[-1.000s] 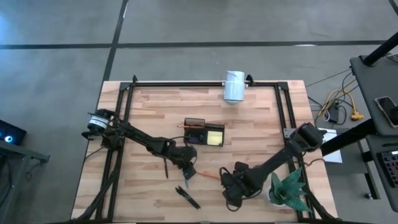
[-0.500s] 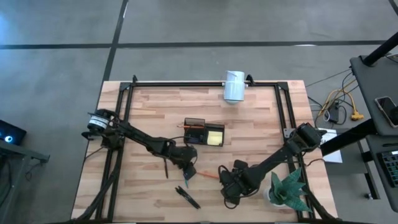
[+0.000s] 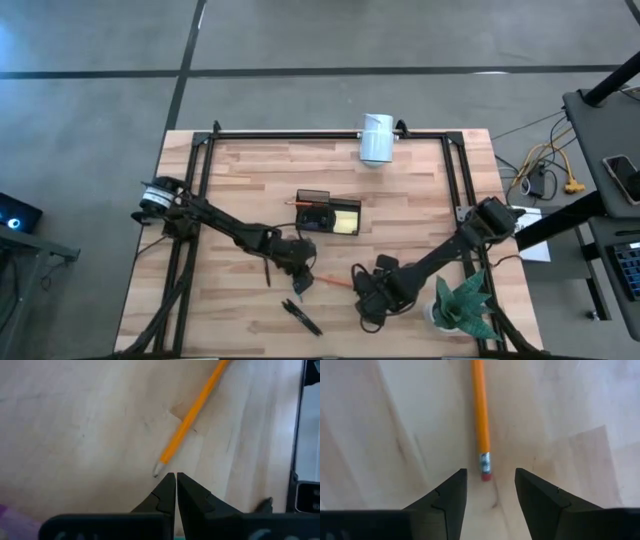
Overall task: Pick and place office supplies into organizer
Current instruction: Put the yellow pencil into the black desk organizer
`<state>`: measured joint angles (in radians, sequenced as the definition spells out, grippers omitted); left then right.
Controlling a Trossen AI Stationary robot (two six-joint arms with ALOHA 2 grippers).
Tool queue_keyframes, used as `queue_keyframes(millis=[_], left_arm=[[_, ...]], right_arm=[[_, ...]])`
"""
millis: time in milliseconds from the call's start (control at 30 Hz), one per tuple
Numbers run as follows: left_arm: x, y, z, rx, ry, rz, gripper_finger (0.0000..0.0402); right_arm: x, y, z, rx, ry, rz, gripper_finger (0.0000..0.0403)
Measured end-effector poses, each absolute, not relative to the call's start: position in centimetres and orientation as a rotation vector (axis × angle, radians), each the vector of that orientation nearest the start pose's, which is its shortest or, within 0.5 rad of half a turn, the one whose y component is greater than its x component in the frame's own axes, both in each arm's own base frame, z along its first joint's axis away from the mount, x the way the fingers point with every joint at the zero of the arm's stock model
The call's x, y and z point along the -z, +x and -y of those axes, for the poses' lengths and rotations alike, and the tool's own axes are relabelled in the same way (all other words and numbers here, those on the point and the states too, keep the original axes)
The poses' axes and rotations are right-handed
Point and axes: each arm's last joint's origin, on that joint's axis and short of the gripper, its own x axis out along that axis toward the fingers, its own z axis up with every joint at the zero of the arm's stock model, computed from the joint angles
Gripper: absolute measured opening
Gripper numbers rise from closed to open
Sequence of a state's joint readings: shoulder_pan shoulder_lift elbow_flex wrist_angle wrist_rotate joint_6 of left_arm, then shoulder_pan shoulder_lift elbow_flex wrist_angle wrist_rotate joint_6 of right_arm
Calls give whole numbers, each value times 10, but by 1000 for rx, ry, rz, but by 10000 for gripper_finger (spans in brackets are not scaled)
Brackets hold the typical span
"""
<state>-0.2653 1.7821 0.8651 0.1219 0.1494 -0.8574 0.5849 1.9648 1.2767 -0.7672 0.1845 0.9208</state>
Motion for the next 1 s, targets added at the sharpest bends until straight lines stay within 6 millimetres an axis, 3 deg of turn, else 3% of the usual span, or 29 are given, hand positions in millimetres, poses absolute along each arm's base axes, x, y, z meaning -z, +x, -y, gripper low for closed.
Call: queue_keyframes(millis=[333, 567, 1000], left_arm=[[-133, 327, 92, -6, -741, -902, 0], [-122, 329, 92, -16, -737, -924, 0], [-120, 329, 92, -25, -734, -929, 0]], right_arm=[[-142, 314, -180, 316, 236, -1327, 156], [-142, 314, -179, 313, 236, -1328, 157], [-142, 311, -178, 248, 181, -1396, 155]])
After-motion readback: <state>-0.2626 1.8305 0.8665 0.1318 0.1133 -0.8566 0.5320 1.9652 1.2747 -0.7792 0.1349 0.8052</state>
